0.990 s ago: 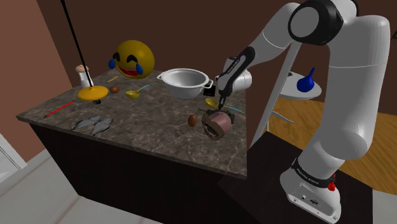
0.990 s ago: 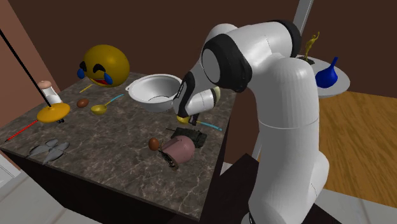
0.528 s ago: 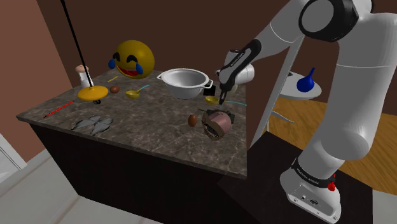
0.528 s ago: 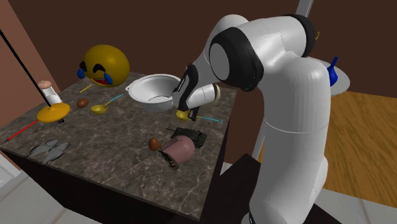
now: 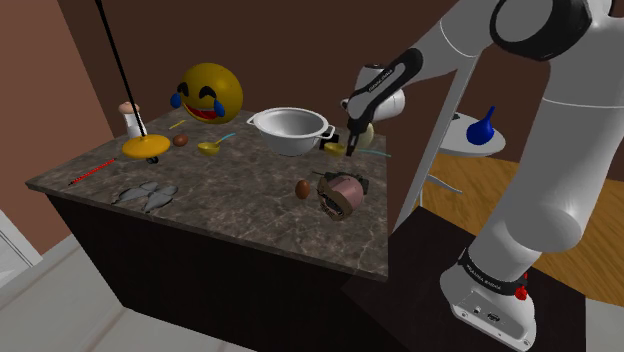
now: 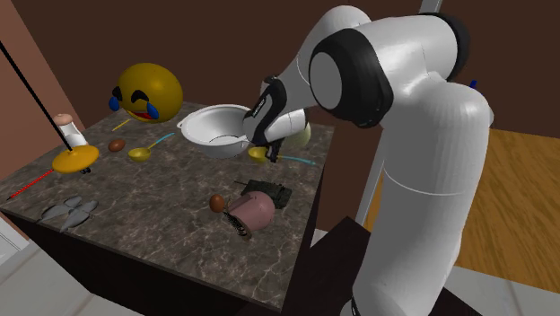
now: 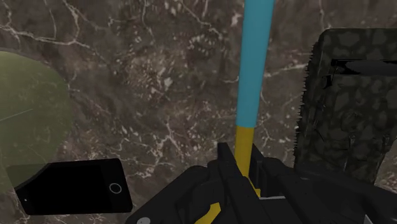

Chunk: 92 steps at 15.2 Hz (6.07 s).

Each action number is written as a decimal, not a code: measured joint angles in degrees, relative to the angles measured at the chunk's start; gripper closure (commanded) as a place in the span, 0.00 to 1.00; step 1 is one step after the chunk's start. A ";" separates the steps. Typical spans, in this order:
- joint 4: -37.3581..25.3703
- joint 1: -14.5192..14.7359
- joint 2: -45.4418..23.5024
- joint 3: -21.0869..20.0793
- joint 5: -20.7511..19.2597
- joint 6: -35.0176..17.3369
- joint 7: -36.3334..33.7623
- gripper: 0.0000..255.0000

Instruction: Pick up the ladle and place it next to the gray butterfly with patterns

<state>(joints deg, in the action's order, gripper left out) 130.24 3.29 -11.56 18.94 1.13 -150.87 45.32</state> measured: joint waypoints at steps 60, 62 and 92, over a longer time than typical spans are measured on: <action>-46.91 29.60 -30.01 -14.40 -8.92 21.70 -50.22 1.00; -46.47 29.63 -30.82 -14.38 -8.99 20.47 -50.46 1.00; -45.41 30.31 -28.89 -14.41 -9.11 21.41 -51.03 0.00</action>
